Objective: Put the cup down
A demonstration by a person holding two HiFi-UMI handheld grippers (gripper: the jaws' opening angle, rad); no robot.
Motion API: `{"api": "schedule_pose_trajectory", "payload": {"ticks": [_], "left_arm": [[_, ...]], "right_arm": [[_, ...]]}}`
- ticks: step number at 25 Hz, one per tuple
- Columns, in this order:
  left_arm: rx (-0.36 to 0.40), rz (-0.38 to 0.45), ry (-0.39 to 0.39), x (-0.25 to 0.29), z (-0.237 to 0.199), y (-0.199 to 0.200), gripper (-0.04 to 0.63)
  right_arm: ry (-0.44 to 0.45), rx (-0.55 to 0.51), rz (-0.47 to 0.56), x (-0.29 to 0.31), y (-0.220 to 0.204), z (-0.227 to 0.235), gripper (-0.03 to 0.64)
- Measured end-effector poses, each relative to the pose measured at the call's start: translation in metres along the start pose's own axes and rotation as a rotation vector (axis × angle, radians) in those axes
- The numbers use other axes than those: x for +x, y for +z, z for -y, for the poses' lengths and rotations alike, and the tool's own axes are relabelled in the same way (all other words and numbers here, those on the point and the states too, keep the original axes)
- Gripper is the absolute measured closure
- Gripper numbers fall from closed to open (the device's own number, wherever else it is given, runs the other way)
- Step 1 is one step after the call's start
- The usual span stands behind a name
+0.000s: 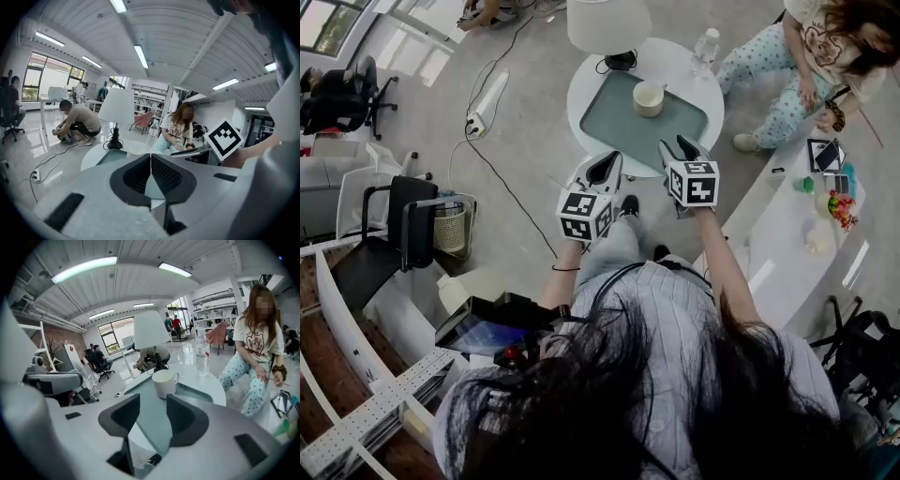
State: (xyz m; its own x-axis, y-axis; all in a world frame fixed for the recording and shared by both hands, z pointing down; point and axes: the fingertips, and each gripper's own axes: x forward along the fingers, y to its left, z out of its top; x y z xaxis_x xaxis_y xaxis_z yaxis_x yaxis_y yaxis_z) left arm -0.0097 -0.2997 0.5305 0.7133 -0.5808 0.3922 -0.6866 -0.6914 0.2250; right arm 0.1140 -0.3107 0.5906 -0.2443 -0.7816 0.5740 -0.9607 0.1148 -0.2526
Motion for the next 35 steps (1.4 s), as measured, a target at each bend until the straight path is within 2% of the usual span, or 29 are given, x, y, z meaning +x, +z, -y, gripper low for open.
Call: {"api": "schedule_pose_trajectory", "payload": {"ticks": [7, 21, 27, 35], "left_arm": [[-0.047, 0.033, 0.026, -0.019, 0.031, -0.01, 0.578], [-0.053, 0.076, 0.129, -0.07, 0.094, -0.037, 0.578], [-0.048, 0.076, 0.159, -0.092, 0.107, -0.042, 0.578], [-0.038, 0.072, 0.151, -0.102, 0.106, -0.042, 0.578]], "right_arm": [[0.092, -0.014, 0.072, -0.056, 0.001, -0.022, 0.466], [0.234, -0.071, 0.152, -0.127, -0.016, -0.051, 0.523], [0.26, -0.09, 0.155, -0.143, -0.022, -0.06, 0.529], [0.275, -0.084, 0.163, -0.146, -0.023, -0.079, 0.534]]}}
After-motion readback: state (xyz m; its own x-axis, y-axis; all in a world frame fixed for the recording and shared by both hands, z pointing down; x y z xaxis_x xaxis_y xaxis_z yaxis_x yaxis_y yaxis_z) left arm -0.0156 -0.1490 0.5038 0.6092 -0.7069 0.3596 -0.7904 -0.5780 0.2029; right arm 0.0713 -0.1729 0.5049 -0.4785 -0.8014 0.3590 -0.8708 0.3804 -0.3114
